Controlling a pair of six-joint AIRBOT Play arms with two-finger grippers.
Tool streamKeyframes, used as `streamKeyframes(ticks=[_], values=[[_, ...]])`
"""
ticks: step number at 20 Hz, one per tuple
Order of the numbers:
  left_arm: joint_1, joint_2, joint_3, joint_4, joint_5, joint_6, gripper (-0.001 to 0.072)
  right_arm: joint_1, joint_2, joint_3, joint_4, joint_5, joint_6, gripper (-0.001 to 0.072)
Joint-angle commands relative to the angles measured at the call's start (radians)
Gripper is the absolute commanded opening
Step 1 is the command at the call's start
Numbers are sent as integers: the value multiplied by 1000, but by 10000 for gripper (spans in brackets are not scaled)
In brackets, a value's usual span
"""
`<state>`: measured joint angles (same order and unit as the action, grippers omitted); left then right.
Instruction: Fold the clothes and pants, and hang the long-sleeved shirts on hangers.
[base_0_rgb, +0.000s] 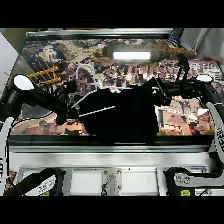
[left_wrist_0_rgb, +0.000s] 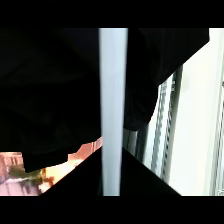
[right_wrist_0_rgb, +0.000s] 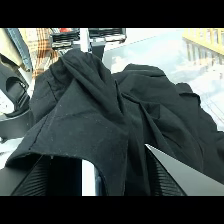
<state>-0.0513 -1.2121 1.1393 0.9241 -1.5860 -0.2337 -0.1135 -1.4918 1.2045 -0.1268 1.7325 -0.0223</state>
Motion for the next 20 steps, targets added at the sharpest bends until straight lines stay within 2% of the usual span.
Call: streamKeyframes(ticks=[1, 4, 5, 7, 18, 20], values=[[-1, 0, 0, -9, 0, 2, 12, 1, -1, -1, 0, 0, 0, 611], [-1, 0, 0, -9, 0, 1, 13, 1, -1, -1, 0, 0, -1, 599], [-1, 0, 0, -9, 0, 1, 12, 1, -1, -1, 0, 0, 0, 456], [-1, 0, 0, -9, 0, 2, 12, 1, -1, -1, 0, 0, 0, 10], [-1, 0, 0, -8, 1, 1, 13, 1, -1, -1, 0, -21, 3, 16], [-1, 0, 0, -7, 1, 1, 12, 1, -1, -1, 0, -49, 43, 15]])
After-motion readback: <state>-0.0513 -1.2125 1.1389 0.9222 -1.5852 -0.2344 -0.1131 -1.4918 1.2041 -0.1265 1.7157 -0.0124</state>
